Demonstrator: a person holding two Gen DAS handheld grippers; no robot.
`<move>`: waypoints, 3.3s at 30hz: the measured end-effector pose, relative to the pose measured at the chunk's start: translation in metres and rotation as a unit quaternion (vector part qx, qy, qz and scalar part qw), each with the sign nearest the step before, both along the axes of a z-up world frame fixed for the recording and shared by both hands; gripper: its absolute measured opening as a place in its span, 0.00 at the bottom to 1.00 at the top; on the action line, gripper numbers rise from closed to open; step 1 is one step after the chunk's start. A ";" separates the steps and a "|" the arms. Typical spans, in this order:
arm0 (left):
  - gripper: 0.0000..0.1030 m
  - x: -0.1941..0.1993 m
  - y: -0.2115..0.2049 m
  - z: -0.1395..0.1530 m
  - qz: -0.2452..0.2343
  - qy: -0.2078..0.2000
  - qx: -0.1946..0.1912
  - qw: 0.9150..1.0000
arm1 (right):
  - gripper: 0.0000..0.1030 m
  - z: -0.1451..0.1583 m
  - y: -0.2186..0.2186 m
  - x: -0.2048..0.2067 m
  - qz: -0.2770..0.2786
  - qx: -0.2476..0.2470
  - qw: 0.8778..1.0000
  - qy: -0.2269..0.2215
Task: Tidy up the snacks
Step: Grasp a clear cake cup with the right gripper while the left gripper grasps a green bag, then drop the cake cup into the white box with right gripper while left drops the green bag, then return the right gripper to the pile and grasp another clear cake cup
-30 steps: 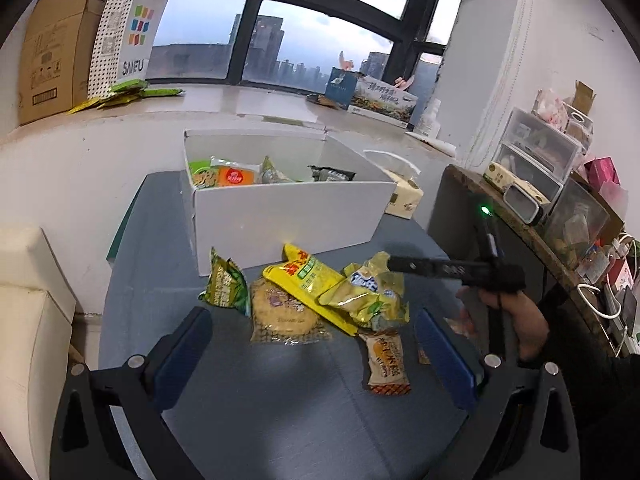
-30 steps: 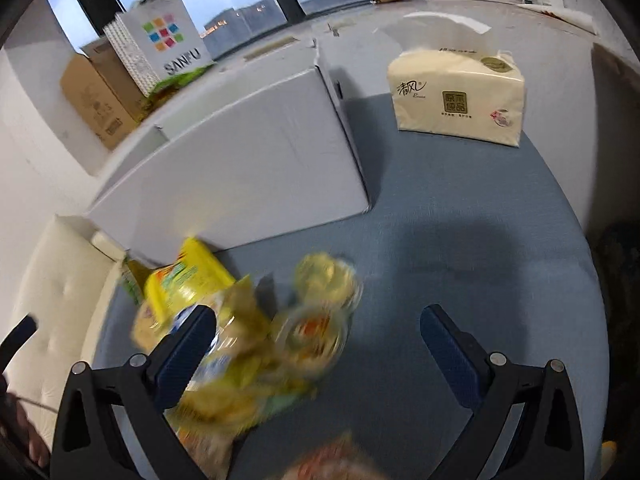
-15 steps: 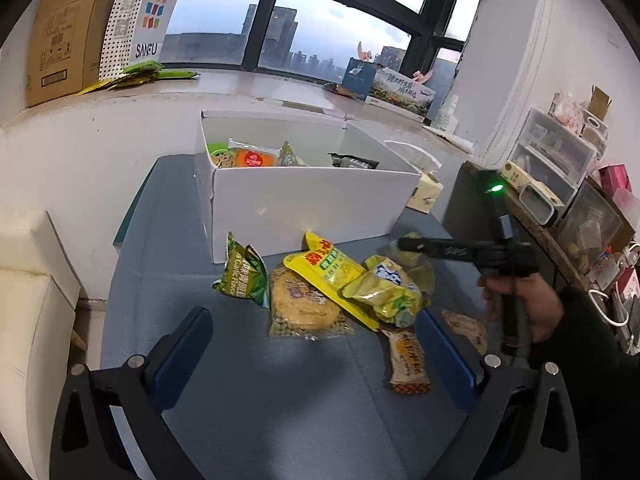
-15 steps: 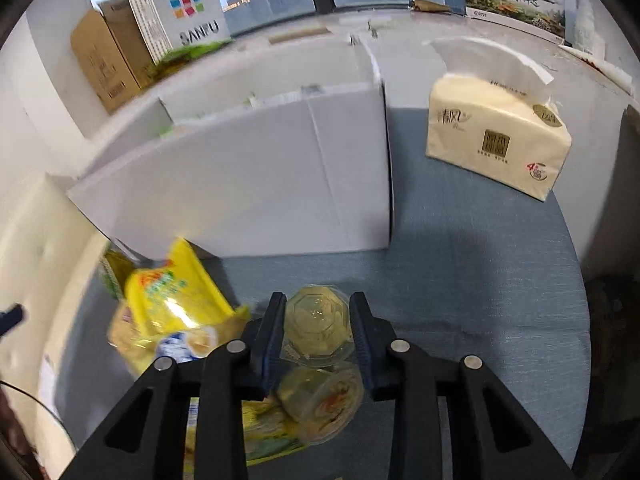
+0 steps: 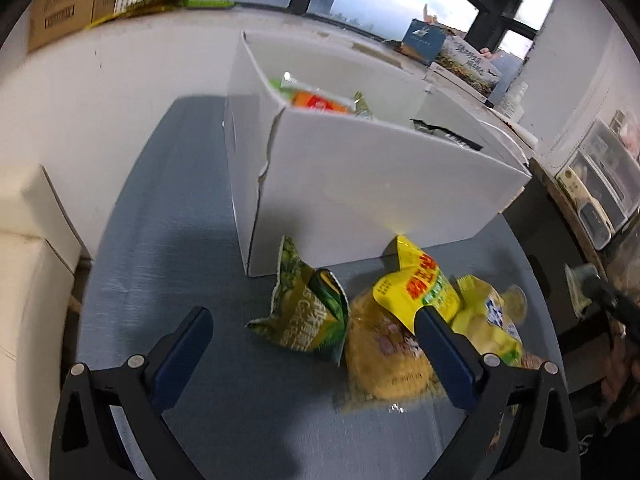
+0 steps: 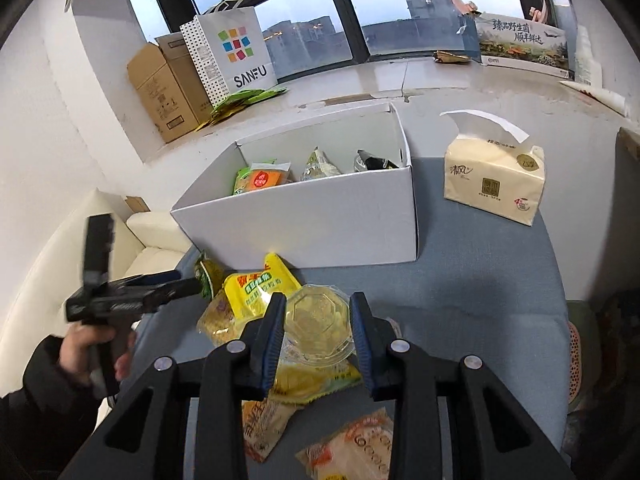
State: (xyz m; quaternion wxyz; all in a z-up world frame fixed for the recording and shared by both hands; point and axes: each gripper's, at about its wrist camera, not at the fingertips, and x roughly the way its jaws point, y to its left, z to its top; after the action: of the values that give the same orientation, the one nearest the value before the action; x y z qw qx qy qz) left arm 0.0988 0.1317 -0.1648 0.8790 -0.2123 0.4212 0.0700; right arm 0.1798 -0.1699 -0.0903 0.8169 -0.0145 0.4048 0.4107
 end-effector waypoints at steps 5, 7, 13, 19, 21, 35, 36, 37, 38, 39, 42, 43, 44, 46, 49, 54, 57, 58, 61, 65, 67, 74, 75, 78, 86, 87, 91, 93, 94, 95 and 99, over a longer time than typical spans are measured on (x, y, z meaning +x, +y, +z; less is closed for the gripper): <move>0.35 -0.003 -0.008 -0.001 0.000 -0.006 0.036 0.999 | 0.34 -0.003 -0.001 -0.001 -0.001 0.000 1.000 0.008; 0.35 -0.014 -0.008 0.007 0.002 -0.028 0.031 0.999 | 0.34 -0.003 0.000 -0.005 0.004 0.000 1.000 0.006; 0.35 -0.048 -0.008 0.051 0.006 -0.091 0.028 0.995 | 0.34 0.004 0.006 -0.009 0.017 0.012 1.000 0.001; 0.35 -0.054 -0.012 0.111 -0.019 -0.152 0.051 0.987 | 0.34 0.028 0.025 -0.002 0.031 0.032 0.999 -0.014; 0.35 -0.046 -0.010 0.125 -0.023 -0.164 0.058 0.985 | 0.34 0.041 0.034 0.005 0.037 0.040 0.998 -0.020; 0.38 0.073 0.014 0.143 -0.032 -0.130 0.068 0.989 | 0.34 0.073 0.108 0.101 0.010 -0.007 0.998 -0.062; 0.46 0.082 0.015 0.137 -0.039 -0.115 0.063 0.991 | 0.36 0.068 0.114 0.109 0.013 -0.014 0.998 -0.053; 0.56 0.088 0.016 0.130 -0.039 -0.092 0.060 0.993 | 0.40 0.065 0.117 0.115 0.018 -0.023 0.999 -0.046; 0.91 0.094 0.016 0.125 -0.030 -0.063 0.063 0.996 | 0.70 0.060 0.122 0.121 0.024 -0.037 0.998 -0.036; 1.00 0.094 0.015 0.123 -0.022 -0.059 0.071 0.995 | 1.00 0.055 0.127 0.127 0.019 -0.064 0.997 -0.030; 1.00 0.088 0.014 0.124 -0.022 -0.071 0.079 0.994 | 1.00 0.054 0.122 0.129 -0.007 -0.077 0.996 -0.054; 1.00 0.087 0.017 0.123 -0.021 -0.071 0.070 0.995 | 1.00 0.054 0.118 0.128 -0.009 -0.076 0.996 -0.052; 1.00 0.085 0.019 0.122 -0.017 -0.071 0.062 0.995 | 1.00 0.055 0.114 0.127 -0.015 -0.069 0.996 -0.051; 1.00 0.082 0.022 0.121 -0.010 -0.072 0.060 0.996 | 1.00 0.055 0.107 0.126 -0.016 -0.061 0.997 -0.051; 1.00 0.071 0.024 0.122 -0.005 -0.078 0.062 0.995 | 1.00 0.056 0.101 0.120 -0.003 -0.050 0.998 -0.049; 1.00 0.049 0.015 0.133 -0.010 -0.105 0.053 0.993 | 1.00 0.056 0.091 0.103 0.001 -0.038 0.998 -0.047; 1.00 0.030 0.003 0.139 -0.019 -0.124 0.050 0.991 | 1.00 0.052 0.072 0.084 0.006 -0.014 0.999 -0.041; 1.00 0.022 -0.003 0.141 -0.023 -0.130 0.051 0.990 | 1.00 0.051 0.066 0.078 0.006 -0.010 0.999 -0.040; 1.00 -0.001 -0.017 0.140 -0.035 -0.140 0.043 0.989 | 1.00 0.045 0.045 0.053 0.013 -0.003 0.999 -0.039; 1.00 -0.032 -0.037 0.136 -0.046 -0.147 0.032 0.987 | 1.00 0.031 0.011 0.016 0.017 0.009 0.999 -0.035; 1.00 -0.043 -0.045 0.134 -0.048 -0.150 0.031 0.987 | 1.00 0.022 -0.007 0.001 0.011 0.025 0.999 -0.022; 1.00 -0.090 -0.073 0.123 -0.057 -0.158 -0.001 0.986 | 1.00 -0.010 -0.063 -0.037 -0.015 0.045 0.999 0.008; 1.00 -0.095 -0.077 0.121 -0.057 -0.156 0.003 0.986 | 1.00 -0.012 -0.068 -0.038 -0.015 0.039 0.999 0.000; 1.00 -0.101 -0.086 0.117 -0.062 -0.144 0.017 0.988 | 1.00 -0.015 -0.072 -0.034 -0.023 0.012 1.000 -0.012; 1.00 -0.088 -0.099 0.105 -0.082 -0.125 0.016 0.989 | 1.00 -0.034 -0.041 -0.012 0.016 -0.033 0.999 -0.026; 1.00 -0.087 -0.101 0.105 -0.085 -0.124 0.018 0.989 | 1.00 -0.038 -0.036 -0.009 0.024 -0.036 0.999 -0.027; 1.00 -0.087 -0.107 0.102 -0.098 -0.116 0.031 0.988 | 1.00 -0.056 -0.015 0.015 0.084 -0.039 0.995 -0.027; 1.00 -0.086 -0.108 0.101 -0.103 -0.110 0.041 0.988 | 1.00 -0.062 -0.010 0.029 0.090 -0.055 0.994 -0.032; 1.00 -0.087 -0.108 0.101 -0.103 -0.109 0.048 0.987 | 1.00 -0.064 -0.007 0.035 0.092 -0.061 0.993 -0.035; 1.00 -0.087 -0.108 0.101 -0.103 -0.110 0.050 0.987 | 1.00 -0.065 -0.005 0.039 0.098 -0.061 0.993 -0.040; 1.00 -0.086 -0.105 0.097 -0.103 -0.105 0.041 0.988 | 1.00 -0.072 0.005 0.049 0.126 -0.072 0.988 -0.042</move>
State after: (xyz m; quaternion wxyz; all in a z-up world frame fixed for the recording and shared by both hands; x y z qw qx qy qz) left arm 0.0124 0.0268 -0.0679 0.9290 -0.1377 0.3425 -0.0259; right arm 0.2288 -0.1646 -0.1627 0.7715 -0.1412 0.3934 0.4797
